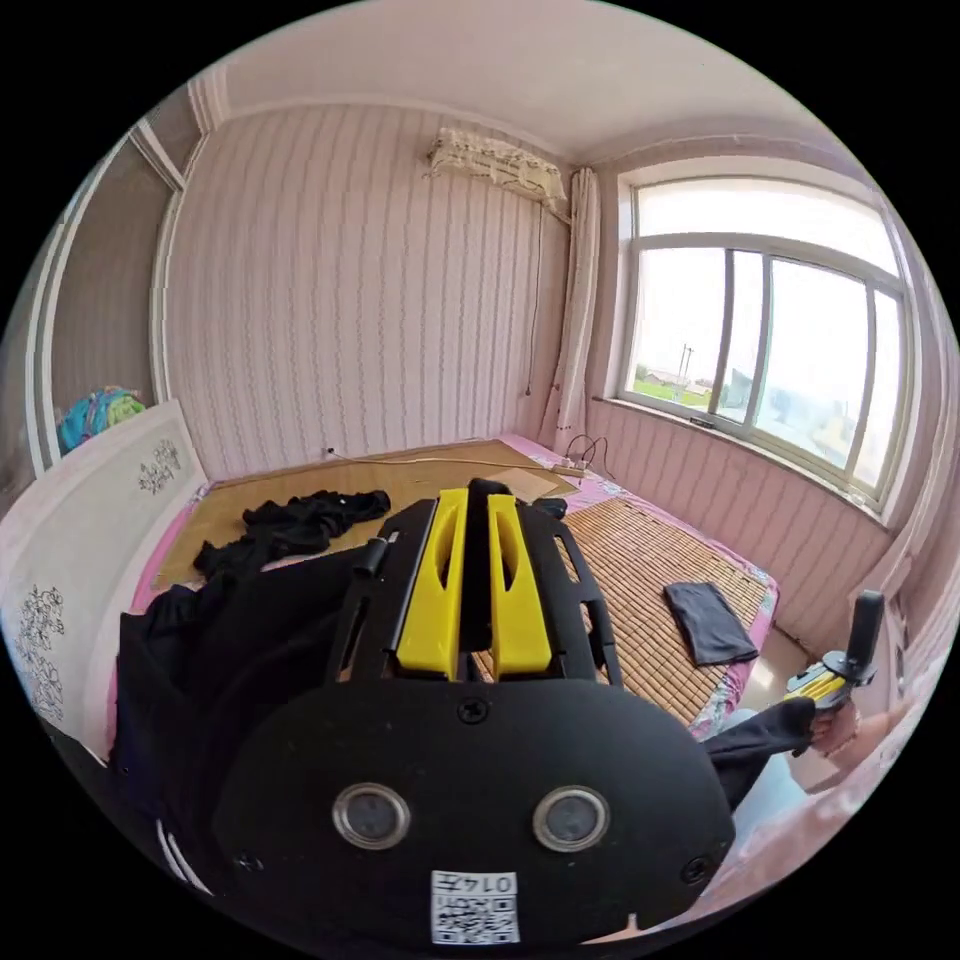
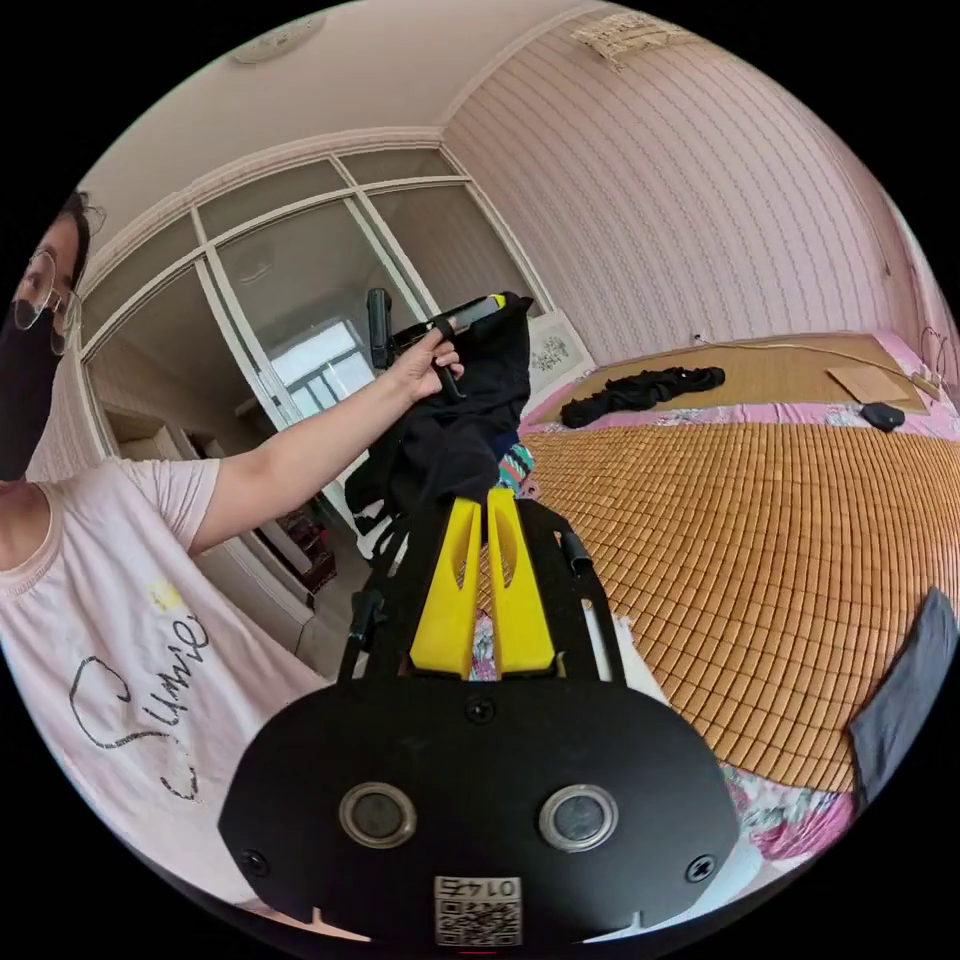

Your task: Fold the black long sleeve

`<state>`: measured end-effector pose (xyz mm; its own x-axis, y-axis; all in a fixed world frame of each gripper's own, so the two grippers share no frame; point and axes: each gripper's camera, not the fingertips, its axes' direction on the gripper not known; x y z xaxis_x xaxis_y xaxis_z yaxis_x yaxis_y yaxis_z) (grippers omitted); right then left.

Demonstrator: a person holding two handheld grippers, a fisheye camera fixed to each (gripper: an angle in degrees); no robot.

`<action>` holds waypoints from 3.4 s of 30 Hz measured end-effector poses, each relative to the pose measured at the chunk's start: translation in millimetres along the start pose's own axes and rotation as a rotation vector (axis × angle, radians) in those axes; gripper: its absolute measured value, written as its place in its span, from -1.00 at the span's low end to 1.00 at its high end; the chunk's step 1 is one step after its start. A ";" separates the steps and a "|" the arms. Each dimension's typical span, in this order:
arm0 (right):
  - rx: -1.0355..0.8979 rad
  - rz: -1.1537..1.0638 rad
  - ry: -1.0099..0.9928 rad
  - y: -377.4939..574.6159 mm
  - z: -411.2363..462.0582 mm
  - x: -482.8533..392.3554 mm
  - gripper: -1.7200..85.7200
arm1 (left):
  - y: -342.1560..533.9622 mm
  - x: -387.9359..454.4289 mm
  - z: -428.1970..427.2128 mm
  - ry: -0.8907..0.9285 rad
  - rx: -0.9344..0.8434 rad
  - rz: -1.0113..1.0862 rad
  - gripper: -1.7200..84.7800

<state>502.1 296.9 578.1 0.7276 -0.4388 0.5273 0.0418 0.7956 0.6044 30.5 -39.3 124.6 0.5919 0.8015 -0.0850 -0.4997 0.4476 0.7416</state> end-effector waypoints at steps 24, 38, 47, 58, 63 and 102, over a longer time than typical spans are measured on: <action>-0.412 0.493 0.513 37.7 131.5 98.9 -0.94 | 395.8 -20.4 -11.9 -0.121 -0.754 -0.270 -0.88; -0.719 -0.072 0.040 -27.9 345.2 -0.4 -0.76 | 315.3 -1.5 -97.0 0.385 -0.365 -0.159 -0.98; -0.623 0.099 0.153 -44.5 321.3 61.2 -0.89 | 329.6 -69.3 -58.5 -0.003 -0.505 -0.176 -0.82; -0.979 0.050 0.140 -33.3 426.1 62.8 -0.96 | 333.1 -94.2 97.6 -0.114 -0.813 -0.204 -0.91; -0.708 0.144 0.129 -85.9 311.7 103.1 -0.96 | 307.9 -126.9 36.1 -0.031 -0.605 -0.314 -0.97; -0.432 0.686 0.485 -18.8 144.1 202.1 -0.95 | 308.9 -121.6 -13.2 -0.082 -0.503 -0.432 -0.81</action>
<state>549.7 133.0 759.4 0.8888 0.3268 0.3214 -0.3217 0.9442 -0.0706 -204.1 6.8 355.3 0.8416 0.4844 -0.2390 -0.4289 0.8682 0.2495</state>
